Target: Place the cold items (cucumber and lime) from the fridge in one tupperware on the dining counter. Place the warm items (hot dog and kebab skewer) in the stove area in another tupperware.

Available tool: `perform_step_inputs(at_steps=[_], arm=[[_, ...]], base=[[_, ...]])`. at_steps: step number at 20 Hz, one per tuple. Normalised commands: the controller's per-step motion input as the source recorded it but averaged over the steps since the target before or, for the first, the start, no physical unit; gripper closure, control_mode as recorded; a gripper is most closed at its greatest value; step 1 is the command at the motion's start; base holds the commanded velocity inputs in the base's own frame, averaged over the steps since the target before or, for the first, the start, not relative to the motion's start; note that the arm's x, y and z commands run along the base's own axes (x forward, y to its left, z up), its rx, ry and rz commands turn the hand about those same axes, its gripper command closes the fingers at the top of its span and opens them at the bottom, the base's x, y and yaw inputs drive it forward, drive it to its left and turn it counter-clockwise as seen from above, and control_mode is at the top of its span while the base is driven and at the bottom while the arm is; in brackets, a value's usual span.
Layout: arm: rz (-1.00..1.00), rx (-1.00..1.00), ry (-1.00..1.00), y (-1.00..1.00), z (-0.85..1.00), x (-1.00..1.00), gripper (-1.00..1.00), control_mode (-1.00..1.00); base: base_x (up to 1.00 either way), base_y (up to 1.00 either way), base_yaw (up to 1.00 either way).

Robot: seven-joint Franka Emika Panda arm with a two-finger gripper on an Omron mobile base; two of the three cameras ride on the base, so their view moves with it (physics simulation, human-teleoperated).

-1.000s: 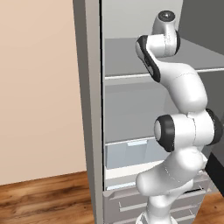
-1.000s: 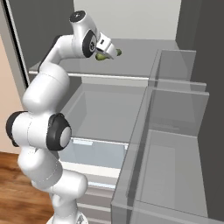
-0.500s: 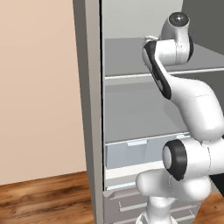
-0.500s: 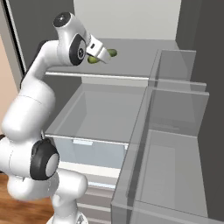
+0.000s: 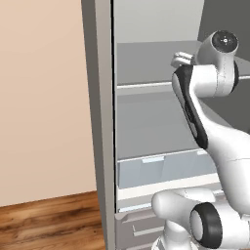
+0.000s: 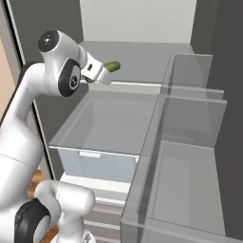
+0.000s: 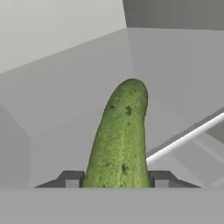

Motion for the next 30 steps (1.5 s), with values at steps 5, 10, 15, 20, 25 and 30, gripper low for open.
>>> perform_step_inputs(at_steps=[5,10,15,20,25,30], arm=[[0.03,0.00,0.00,0.01,0.04,-0.93,1.00,-1.00],[0.05,0.00,0.06,0.09,0.07,-0.74,1.00,-1.00],[0.09,0.00,0.09,0.18,0.02,-0.55,1.00,-1.00],[0.13,0.00,0.19,0.23,0.07,-0.46,1.00,-1.00],[0.06,0.00,0.08,0.18,0.01,-0.49,1.00,-1.00],[0.00,0.01,0.07,0.24,-0.05,-0.44,1.00,-1.00]], base=[[0.00,0.00,0.00],[0.00,0.00,0.00],[0.00,0.00,0.00],[0.00,0.00,0.00],[0.00,0.00,0.00],[0.00,0.00,0.00]])
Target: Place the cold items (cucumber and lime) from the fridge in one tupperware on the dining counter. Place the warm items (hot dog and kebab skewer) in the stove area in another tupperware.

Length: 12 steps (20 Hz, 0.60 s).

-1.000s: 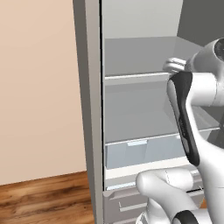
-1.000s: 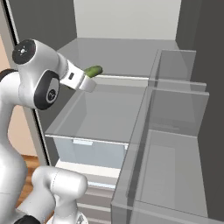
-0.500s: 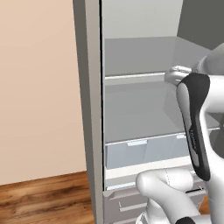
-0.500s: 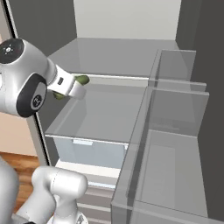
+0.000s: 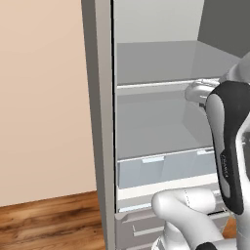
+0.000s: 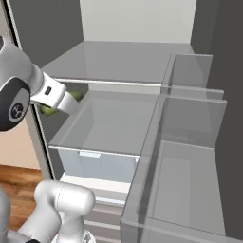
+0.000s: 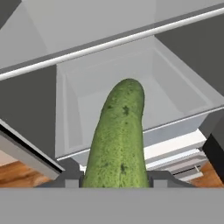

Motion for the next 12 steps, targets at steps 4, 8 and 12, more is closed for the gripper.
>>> perform_step_inputs(at_steps=[4,8,12], arm=[[-0.01,0.07,0.06,0.20,-0.14,-0.54,1.00,-1.00],[-0.06,0.00,0.11,0.18,-0.15,-0.41,1.00,1.00],[0.00,0.00,0.00,0.00,0.00,0.00,1.00,1.00]], base=[[0.00,0.00,0.00],[-0.14,0.06,-0.05],[-0.39,0.47,-0.47]])
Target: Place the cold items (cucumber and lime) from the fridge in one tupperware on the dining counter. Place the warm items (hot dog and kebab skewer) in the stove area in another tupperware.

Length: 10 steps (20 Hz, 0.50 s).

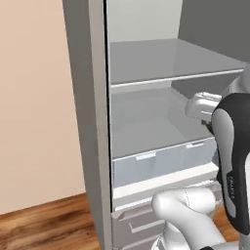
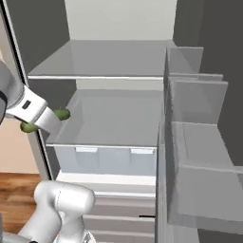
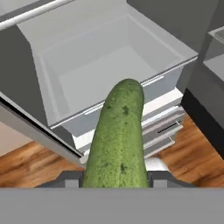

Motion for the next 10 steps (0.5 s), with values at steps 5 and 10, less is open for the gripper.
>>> perform_step_inputs(at_steps=[5,10], arm=[[0.00,0.00,0.00,0.00,0.00,0.00,1.00,1.00],[0.00,0.00,0.00,0.00,0.00,0.00,1.00,1.00]], base=[[-0.42,0.56,-0.95],[-0.86,0.44,-0.93]])
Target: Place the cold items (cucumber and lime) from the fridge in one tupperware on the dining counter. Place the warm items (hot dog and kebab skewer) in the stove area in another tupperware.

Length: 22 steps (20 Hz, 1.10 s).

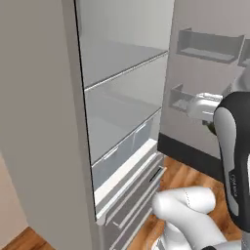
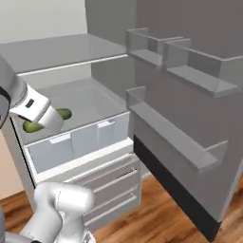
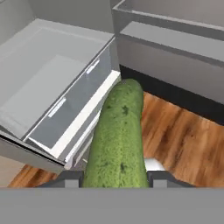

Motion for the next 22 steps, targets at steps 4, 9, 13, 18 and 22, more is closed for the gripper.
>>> perform_step_inputs(at_steps=[4,9,13,18,22], arm=[[0.00,0.00,0.00,0.00,0.00,0.00,1.00,1.00],[0.00,0.00,0.00,0.00,0.00,0.00,1.00,1.00],[0.00,0.00,0.00,0.00,0.00,0.00,1.00,1.00],[0.00,0.00,0.00,0.00,0.00,0.00,1.00,1.00],[0.00,0.00,0.00,0.00,0.00,0.00,1.00,1.00]], base=[[-1.00,0.32,-0.87],[-1.00,0.20,-0.92],[-0.83,0.00,-1.00],[-0.33,-0.53,-0.95],[0.17,-0.75,-0.57]])
